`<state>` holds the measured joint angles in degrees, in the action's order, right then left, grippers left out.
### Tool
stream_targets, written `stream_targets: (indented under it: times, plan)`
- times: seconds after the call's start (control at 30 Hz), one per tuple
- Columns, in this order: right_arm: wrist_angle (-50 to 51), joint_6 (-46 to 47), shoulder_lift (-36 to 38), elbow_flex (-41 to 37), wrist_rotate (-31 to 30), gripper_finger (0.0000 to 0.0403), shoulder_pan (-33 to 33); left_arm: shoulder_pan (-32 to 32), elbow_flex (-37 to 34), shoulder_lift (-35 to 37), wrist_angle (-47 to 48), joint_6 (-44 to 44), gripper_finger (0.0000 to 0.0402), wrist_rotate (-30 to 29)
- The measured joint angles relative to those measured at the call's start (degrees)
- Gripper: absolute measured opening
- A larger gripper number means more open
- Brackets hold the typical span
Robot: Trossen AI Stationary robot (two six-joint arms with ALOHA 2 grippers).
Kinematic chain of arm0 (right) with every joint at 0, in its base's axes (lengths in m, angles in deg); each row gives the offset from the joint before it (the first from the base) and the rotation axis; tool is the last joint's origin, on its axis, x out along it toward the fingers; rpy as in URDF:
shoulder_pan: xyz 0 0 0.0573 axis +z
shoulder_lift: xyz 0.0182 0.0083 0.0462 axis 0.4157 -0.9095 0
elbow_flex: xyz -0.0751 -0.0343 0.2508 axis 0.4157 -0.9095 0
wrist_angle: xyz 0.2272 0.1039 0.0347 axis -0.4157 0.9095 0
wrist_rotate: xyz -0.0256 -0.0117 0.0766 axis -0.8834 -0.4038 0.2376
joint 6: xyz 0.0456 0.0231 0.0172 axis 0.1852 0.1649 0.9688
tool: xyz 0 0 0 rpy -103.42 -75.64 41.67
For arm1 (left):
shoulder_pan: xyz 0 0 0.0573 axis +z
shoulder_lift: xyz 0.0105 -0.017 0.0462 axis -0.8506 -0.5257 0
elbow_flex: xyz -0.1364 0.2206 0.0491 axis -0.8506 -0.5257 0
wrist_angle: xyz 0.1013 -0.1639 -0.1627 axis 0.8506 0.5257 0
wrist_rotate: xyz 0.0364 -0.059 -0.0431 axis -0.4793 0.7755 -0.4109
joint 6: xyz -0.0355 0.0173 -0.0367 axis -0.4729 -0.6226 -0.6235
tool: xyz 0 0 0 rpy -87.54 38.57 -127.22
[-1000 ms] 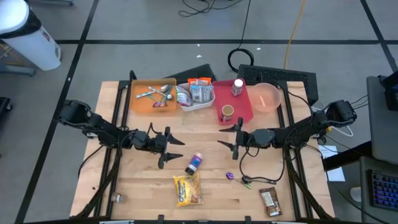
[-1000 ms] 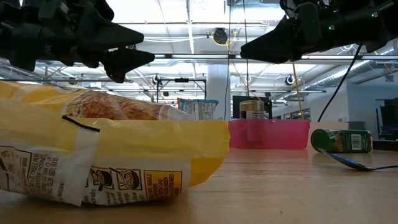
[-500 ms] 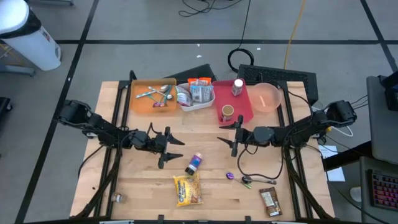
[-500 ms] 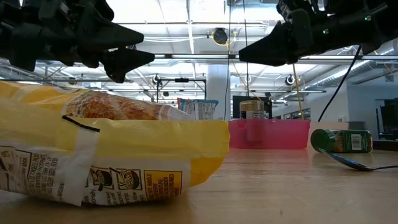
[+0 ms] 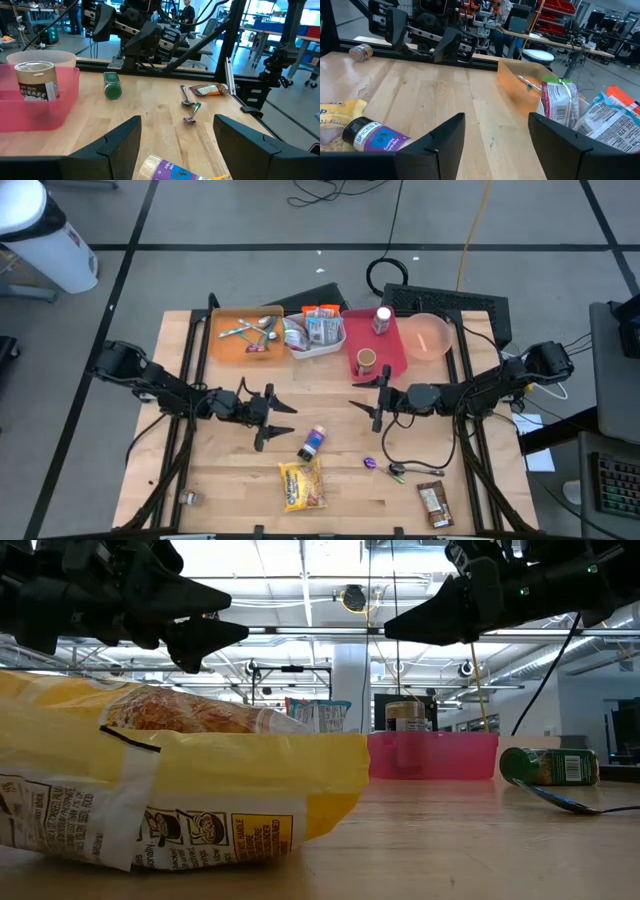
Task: Pick & Place Food Item
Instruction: Put the black spoon into the orange bin
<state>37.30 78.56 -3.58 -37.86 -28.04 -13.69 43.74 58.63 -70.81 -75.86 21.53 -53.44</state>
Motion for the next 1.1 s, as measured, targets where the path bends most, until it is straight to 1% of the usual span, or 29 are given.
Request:
stream_targets:
  times: [0.47, 1.0, 1.07, 1.1]
  plan:
    - [-0.4, -1.6, 0.0, 0.0, 0.0, 0.021, 0.0, 0.0, 0.0, 0.0, 0.0, 0.0, 0.0253, 0.0]
    - [-0.2, -0.9, 0.0, 0.0, 0.1, 0.021, 0.0, 0.0, 0.0, 0.0, 0.0, 0.0, 0.0253, 0.0]
    - [0.8, -0.2, 0.0, 0.0, 1.1, 0.021, 0.0, 0.0, 0.0, 0.0, 0.0, 0.0, 0.0253, 0.0]
    - [1.6, -0.2, 0.0, 0.0, 2.8, 0.021, 0.0, 0.0, 0.0, 0.0, 0.0, 0.0, 0.0253, 0.0]
